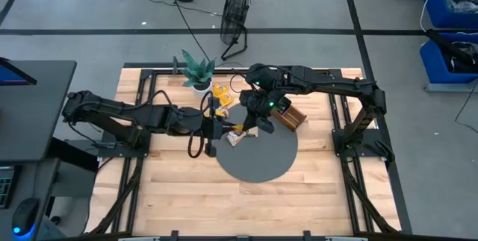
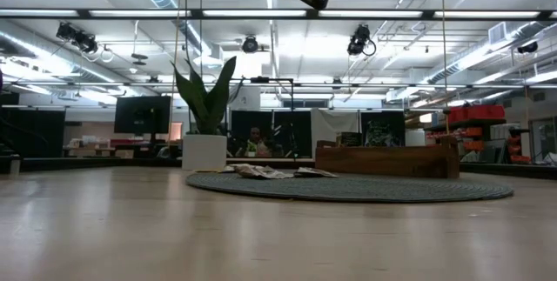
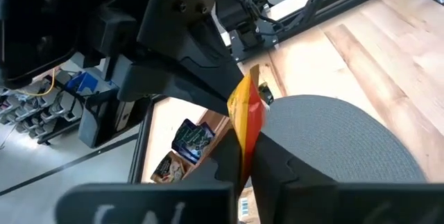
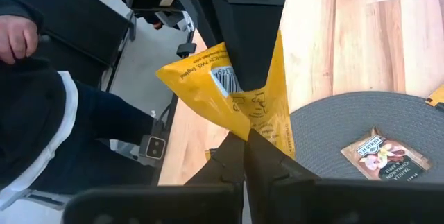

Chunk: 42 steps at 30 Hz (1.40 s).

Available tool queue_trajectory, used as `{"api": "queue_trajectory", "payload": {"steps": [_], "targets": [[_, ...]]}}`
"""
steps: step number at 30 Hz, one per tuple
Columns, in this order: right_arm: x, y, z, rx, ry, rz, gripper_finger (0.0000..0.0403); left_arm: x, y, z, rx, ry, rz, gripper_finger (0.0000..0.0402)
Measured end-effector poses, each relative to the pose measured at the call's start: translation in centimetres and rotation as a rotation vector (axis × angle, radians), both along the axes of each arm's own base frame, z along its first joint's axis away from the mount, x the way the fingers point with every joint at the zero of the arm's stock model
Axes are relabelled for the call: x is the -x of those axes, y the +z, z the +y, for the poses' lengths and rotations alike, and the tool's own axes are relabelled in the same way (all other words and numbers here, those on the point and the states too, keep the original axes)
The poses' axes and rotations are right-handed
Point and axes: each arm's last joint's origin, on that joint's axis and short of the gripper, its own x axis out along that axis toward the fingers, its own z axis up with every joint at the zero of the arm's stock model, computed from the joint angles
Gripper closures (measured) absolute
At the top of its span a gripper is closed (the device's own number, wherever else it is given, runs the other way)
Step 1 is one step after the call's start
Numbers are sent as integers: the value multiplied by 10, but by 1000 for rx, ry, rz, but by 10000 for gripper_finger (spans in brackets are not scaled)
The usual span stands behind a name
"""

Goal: Pick & Place Tea
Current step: Put the yellow tea bag into the right section of the wooden organizer

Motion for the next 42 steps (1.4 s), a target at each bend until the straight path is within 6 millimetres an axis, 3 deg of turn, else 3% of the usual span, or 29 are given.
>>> {"api": "queue_trajectory", "payload": {"steps": [6,13,18,22,26,31,35,42], "targets": [[0,0,0,0,-6,3,391,0,-1,0,44,21,-1,379],[9,2,-8,-13,-54,57,326,2,-4,1,118,68,17,389],[29,20,-11,3,-102,49,276,3,-5,3,159,133,7,387],[51,40,-13,112,-194,4,249,4,-1,3,193,161,-26,389],[72,64,-10,289,-336,-96,241,3,2,4,203,205,-69,389],[95,86,-1,365,-419,-196,241,0,12,4,243,222,-182,389],[102,83,4,370,-467,-229,241,2,25,6,275,216,-296,389],[98,62,18,289,-493,-372,241,4,38,13,305,224,-411,389]]}}
